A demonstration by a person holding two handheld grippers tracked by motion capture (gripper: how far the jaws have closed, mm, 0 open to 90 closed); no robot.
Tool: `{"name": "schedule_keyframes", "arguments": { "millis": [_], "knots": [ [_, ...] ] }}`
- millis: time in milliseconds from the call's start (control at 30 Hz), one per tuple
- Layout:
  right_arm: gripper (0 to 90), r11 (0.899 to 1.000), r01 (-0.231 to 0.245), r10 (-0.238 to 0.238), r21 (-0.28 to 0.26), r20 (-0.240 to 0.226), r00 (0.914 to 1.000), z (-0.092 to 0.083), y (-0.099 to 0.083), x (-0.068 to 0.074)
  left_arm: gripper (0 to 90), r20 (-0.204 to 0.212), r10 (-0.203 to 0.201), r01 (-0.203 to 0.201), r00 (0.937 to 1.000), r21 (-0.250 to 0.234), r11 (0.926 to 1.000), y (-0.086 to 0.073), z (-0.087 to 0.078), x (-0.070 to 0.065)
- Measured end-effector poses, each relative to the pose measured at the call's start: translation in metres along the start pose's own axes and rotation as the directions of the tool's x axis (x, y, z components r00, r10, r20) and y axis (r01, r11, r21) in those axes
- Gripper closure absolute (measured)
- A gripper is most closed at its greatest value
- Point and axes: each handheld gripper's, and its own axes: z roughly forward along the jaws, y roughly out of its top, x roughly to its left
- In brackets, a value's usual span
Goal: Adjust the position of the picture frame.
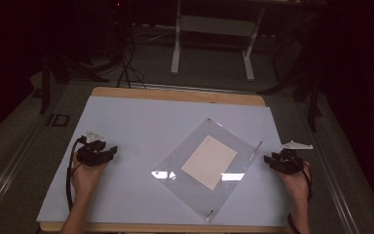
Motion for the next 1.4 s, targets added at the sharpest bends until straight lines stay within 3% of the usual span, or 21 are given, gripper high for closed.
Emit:
{"name": "schedule_keyframes", "arguments": {
  "millis": [133,267,400,667,800,833,867,933,1133,1233,1400],
  "knots": [
    [57.0,0.999,0.01,-0.011,-0.049,-0.026,0.9996,-0.004,0.005,0.003,54.1,0.088,-0.001,0.001,0.9961,0.001,1.0,-0.002,-0.004,-0.001],
    [56.7,0.997,0.035,-0.035,-0.069,-0.006,0.9994,-0.006,0.007,0.008,56.9,0.125,-0.034,0.037,0.9916,-0.025,0.999,-0.003,-0.008,-0.001],
    [58.0,0.996,0.012,-0.013,-0.091,-0.011,0.9999,-0.004,0.009,0.007,57.1,0.153,-0.072,0.081,0.9857,-0.054,0.9952,-0.001,-0.012,0.002],
    [61.7,0.992,0.062,-0.058,-0.109,0.038,0.9976,0.006,0.018,0.02,56.9,0.147,-0.068,0.08,0.9868,-0.077,0.9938,-0.002,-0.015,0.003],
    [64.2,0.99,0.07,-0.066,-0.126,0.033,0.9973,0.011,0.023,0.026,57.2,0.141,-0.054,0.065,0.9885,-0.072,0.9953,-0.001,-0.015,0.001],
    [66.0,0.989,0.072,-0.069,-0.127,0.03,0.9972,0.013,0.024,0.027,57.2,0.134,-0.027,0.037,0.9906,-0.066,0.9971,-0.001,-0.015,-0.001],
    [68.9,0.989,0.049,-0.05,-0.138,-0.001,0.9987,0.016,0.027,0.026,57.2,0.128,-0.01,0.018,0.9917,-0.064,0.9978,-0.001,-0.015,-0.003],
    [71.0,0.989,0.028,-0.031,-0.148,-0.013,0.9994,0.019,0.028,0.023,56.8,0.128,0.01,-0.002,0.9917,-0.062,0.9981,-0.001,-0.016,-0.005],
    [78.8,0.991,-0.009,0.0,-0.137,-0.062,0.9981,0.03,0.033,0.021,56.5,0.131,0.014,-0.006,0.9912,-0.06,0.9982,-0.001,-0.017,-0.006],
    [84.1,0.992,0.0,-0.005,-0.123,-0.035,0.9994,0.033,0.035,0.024,56.5,0.129,0.015,-0.007,0.9916,-0.064,0.9979,-0.001,-0.017,-0.005],
    [84.6,0.99,-0.011,0.006,-0.14,-0.037,0.9993,0.033,0.033,0.024,56.5,0.126,0.014,-0.007,0.9919,-0.059,0.9982,-0.001,-0.016,-0.005]
  ]
}}
